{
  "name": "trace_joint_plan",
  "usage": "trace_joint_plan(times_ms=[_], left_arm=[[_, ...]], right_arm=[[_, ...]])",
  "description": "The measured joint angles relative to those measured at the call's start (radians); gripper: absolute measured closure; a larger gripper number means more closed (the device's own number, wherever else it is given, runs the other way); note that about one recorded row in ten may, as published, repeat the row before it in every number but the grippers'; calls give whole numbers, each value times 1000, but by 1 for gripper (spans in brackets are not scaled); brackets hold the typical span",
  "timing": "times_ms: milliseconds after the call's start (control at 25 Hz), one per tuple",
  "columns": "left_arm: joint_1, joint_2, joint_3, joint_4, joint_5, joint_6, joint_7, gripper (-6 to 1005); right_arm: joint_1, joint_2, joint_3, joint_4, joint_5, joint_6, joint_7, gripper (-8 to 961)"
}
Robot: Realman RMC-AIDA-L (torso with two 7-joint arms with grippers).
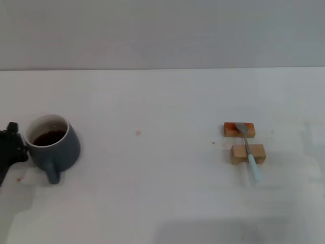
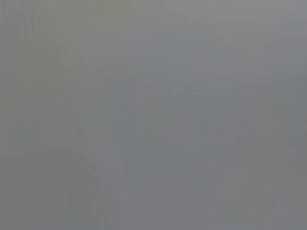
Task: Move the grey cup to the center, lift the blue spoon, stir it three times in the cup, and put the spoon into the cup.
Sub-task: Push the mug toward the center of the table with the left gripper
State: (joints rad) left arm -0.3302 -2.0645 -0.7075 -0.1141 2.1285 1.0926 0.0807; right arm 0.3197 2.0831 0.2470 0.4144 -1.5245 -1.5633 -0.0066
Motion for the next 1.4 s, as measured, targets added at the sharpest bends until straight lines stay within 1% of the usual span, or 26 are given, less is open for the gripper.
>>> trace_joint_plan(times_ms=[40,80,280,320,360,560,680,880,1080,1200,1400], left_arm=[[0,0,0,0,0,0,0,1000],[2,-2,0,-21,32,1,0,1000],[4,-3,0,-40,53,2,-1,1001],[7,-4,13,-60,57,5,-2,1001],[7,-4,13,-60,57,5,-2,1001],[5,-4,72,-78,58,8,-5,1001],[6,-4,74,-78,58,8,-2,1001],[0,0,67,-48,50,4,-1,1001],[-24,1,63,-14,48,-5,-1,1000],[-40,-1,63,-15,51,-19,0,1000],[-44,-3,73,-27,54,-22,0,1000]], right_arm=[[-1,0,0,0,-1,-3,0,243],[-1,0,0,0,-1,-3,0,243],[-7,0,0,4,-12,-15,0,245],[-9,0,0,4,-13,-18,0,245],[-9,0,0,4,-13,-18,0,245],[-13,0,-3,6,-15,-20,1,247],[-14,0,-6,6,-16,-20,0,248],[-14,0,-9,6,-16,-26,1,249],[-15,0,-14,6,-17,-28,1,250],[-15,0,-22,5,-17,-32,1,251],[-17,0,-22,4,-17,-33,1,253]])
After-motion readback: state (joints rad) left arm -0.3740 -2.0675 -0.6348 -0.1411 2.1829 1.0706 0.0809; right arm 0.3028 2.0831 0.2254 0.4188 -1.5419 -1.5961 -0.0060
